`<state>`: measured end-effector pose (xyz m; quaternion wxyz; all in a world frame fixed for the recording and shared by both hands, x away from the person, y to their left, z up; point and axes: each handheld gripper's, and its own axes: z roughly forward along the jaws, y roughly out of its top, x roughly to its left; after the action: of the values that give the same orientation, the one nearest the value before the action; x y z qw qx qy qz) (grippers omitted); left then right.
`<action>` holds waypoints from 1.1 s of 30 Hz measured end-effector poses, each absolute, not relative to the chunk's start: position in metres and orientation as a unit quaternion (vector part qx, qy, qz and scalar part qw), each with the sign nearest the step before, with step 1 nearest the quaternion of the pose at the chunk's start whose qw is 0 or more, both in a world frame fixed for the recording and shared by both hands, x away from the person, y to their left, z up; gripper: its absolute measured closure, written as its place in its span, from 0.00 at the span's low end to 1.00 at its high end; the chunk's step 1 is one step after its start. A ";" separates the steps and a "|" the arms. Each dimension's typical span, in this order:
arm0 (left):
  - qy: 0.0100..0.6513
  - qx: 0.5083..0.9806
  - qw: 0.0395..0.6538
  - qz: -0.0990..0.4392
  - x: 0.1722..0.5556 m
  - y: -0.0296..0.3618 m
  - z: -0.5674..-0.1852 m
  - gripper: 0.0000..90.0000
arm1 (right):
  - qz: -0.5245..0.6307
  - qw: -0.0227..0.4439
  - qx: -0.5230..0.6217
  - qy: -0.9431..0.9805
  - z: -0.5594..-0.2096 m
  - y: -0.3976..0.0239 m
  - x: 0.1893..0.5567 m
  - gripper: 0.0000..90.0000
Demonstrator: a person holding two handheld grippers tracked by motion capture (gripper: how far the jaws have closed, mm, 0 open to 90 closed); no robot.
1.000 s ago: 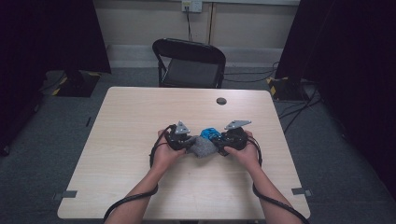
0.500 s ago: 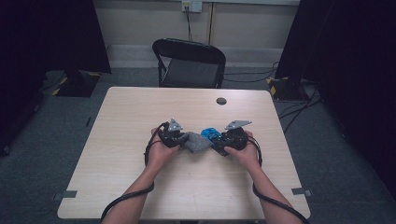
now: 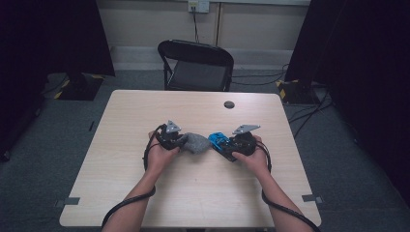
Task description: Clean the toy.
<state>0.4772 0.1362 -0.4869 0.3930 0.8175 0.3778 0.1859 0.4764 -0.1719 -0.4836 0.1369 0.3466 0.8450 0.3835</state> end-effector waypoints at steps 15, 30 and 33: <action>0.395 0.798 0.411 0.196 0.468 0.167 -0.473 0.84 | 0.381 0.138 0.344 0.847 -0.483 -0.171 0.477 0.47; 0.336 0.812 0.453 0.148 0.438 0.140 -0.462 0.84 | 0.376 0.137 0.347 0.848 -0.482 -0.170 0.477 0.47; 0.327 0.816 0.456 0.140 0.431 0.133 -0.462 0.84 | 0.377 0.137 0.347 0.848 -0.482 -0.171 0.477 0.47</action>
<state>0.4314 0.1333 -0.4623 0.4562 0.8157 0.3267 0.1402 0.4769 -0.1705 -0.4825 0.1368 0.3472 0.8478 0.3769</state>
